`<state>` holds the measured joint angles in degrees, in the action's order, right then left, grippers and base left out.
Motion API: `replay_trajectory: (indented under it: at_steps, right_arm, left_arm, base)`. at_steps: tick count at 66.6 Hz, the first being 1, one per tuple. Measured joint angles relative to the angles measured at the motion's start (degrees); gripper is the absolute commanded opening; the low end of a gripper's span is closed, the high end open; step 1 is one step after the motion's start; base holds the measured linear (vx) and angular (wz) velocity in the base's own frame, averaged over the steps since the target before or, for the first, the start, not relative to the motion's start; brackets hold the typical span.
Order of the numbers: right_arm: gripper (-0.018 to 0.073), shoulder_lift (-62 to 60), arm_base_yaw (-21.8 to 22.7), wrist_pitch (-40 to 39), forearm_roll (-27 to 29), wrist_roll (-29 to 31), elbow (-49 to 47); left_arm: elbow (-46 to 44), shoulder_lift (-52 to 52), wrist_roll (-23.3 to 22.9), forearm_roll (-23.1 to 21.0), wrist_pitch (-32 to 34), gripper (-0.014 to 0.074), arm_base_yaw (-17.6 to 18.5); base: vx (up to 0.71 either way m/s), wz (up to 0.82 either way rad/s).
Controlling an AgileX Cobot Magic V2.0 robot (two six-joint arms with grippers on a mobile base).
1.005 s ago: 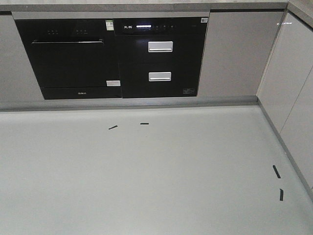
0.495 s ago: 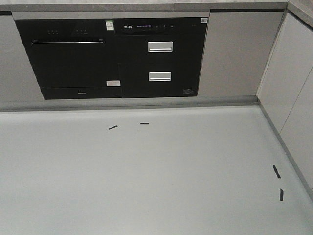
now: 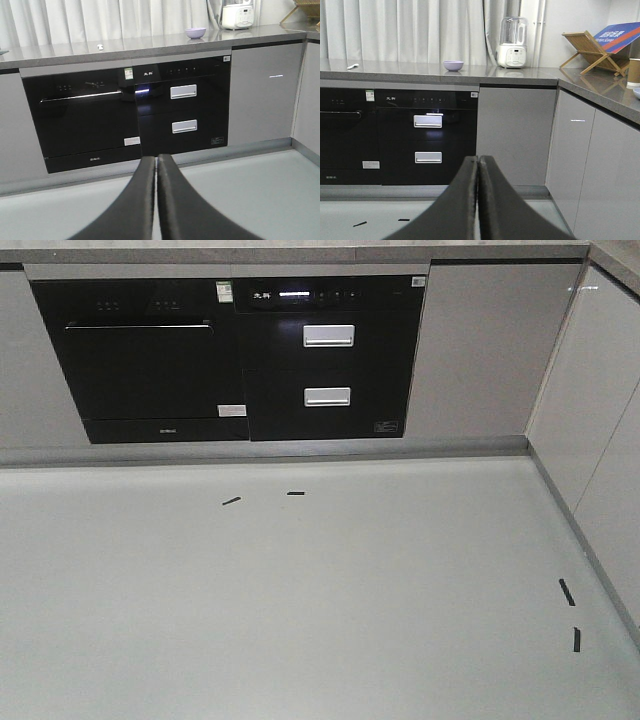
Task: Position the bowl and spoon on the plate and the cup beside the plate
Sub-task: 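Drive the base forward toward the kitchen counter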
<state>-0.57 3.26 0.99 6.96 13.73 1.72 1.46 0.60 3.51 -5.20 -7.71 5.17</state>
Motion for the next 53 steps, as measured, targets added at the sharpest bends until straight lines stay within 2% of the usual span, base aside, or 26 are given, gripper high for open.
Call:
replay_trajectory:
  at_steps: [53]
  right_arm:
    - [-0.0005, 0.00, 0.00, 0.00, 0.00, 0.00, 0.00]
  left_arm:
    - [0.00, 0.00, 0.00, 0.00, 0.00, -0.0006, 0.00]
  base:
    - [0.09, 0.00]
